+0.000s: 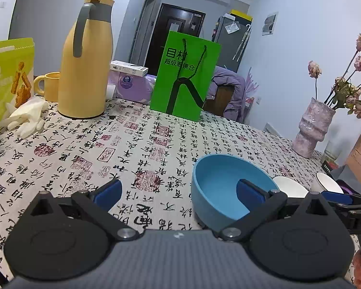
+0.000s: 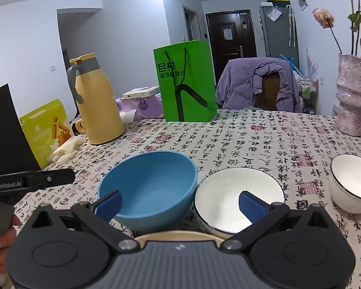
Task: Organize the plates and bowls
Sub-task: 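Close the left gripper on the blue bowl rim while the right gripper closes on its opposite rim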
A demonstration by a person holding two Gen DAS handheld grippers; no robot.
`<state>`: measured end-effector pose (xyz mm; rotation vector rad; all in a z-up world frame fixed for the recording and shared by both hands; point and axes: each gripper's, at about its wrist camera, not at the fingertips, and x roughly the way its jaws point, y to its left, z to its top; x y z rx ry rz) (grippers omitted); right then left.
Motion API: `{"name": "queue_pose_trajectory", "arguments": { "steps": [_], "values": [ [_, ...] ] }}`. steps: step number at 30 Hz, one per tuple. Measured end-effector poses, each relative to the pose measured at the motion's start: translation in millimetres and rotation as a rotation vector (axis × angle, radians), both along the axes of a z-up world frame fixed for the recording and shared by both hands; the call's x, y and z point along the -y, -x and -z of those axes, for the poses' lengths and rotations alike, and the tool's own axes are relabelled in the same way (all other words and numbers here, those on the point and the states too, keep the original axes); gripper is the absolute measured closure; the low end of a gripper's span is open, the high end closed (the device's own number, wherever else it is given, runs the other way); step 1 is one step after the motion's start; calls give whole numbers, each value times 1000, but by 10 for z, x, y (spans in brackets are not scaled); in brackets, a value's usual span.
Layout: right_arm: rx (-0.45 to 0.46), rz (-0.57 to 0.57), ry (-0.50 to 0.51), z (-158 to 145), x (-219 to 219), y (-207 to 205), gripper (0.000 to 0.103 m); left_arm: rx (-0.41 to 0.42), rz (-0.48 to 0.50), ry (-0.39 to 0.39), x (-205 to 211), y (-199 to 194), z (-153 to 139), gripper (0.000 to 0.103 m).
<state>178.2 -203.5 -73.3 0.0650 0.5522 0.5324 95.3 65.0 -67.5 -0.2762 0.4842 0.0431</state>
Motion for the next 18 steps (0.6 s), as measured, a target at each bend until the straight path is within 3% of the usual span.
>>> {"name": "queue_pose_trajectory", "arguments": {
  "steps": [10,18],
  "values": [
    [-7,-21,21,-84,-131,-279,2,-46,-15,3,17,-281,-23,0],
    [-16,-55,81,-93,-312,-498,23,-109,-22,14,65,-463,51,0]
  ]
}}
